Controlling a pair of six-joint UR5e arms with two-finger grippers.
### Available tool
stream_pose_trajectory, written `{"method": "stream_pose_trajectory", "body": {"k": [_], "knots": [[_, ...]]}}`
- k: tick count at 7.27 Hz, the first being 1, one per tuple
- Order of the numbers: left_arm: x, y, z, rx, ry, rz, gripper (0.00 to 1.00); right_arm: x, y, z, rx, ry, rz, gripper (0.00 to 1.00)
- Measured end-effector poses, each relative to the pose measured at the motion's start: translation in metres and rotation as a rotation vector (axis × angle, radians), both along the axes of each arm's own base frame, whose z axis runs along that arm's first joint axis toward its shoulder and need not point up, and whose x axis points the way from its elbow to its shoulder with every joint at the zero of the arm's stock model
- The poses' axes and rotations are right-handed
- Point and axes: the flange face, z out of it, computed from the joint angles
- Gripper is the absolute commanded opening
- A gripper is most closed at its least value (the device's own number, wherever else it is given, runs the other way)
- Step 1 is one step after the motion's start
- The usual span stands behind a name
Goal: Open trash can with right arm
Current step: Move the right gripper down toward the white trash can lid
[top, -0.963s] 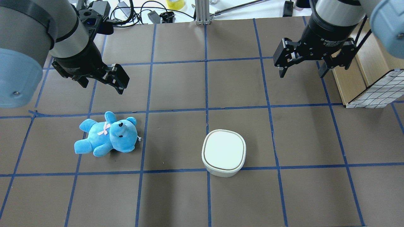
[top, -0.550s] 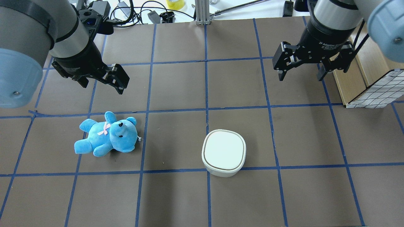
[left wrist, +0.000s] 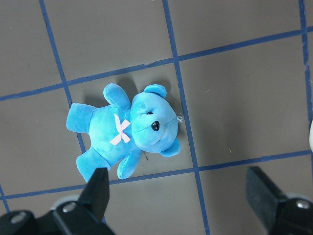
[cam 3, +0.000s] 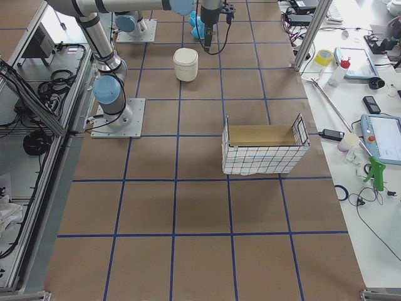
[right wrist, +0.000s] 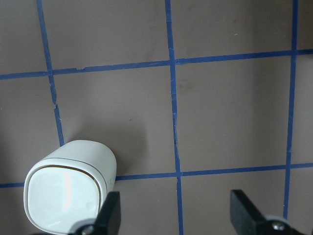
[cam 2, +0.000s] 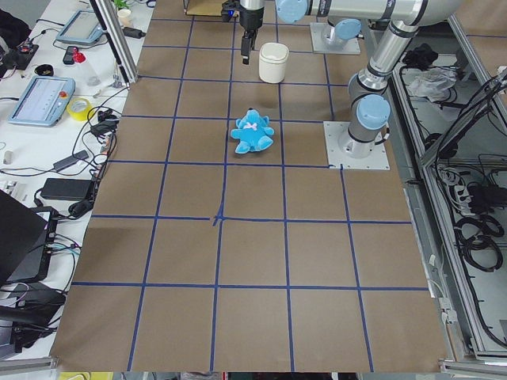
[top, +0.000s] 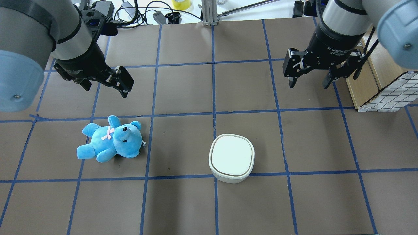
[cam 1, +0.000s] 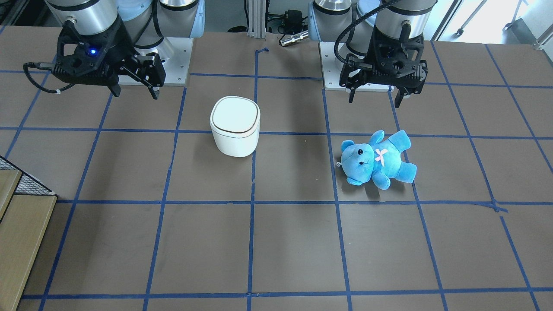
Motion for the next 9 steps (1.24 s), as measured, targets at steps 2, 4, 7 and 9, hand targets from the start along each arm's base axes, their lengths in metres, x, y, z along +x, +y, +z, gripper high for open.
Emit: {"method": "stream_pose_trajectory", "body": {"k": [2, 4, 7, 9], "knots": [[0.000, 0.000, 0.000, 0.000, 0.001, 0.000, 1.00, 0.002, 0.005, -0.005, 0.019, -0.009, -0.020, 0.00], [0.000, 0.000, 0.000, 0.000, 0.001, 0.000, 1.00, 0.012, 0.013, -0.016, 0.066, -0.012, -0.043, 0.00], [0.000, 0.000, 0.000, 0.000, 0.001, 0.000, 1.00, 0.052, 0.034, -0.046, 0.129, -0.018, -0.056, 0.00], [0.000, 0.000, 0.000, 0.000, 0.001, 0.000, 1.00, 0.075, 0.045, -0.077, 0.130, -0.021, -0.053, 0.00]]}}
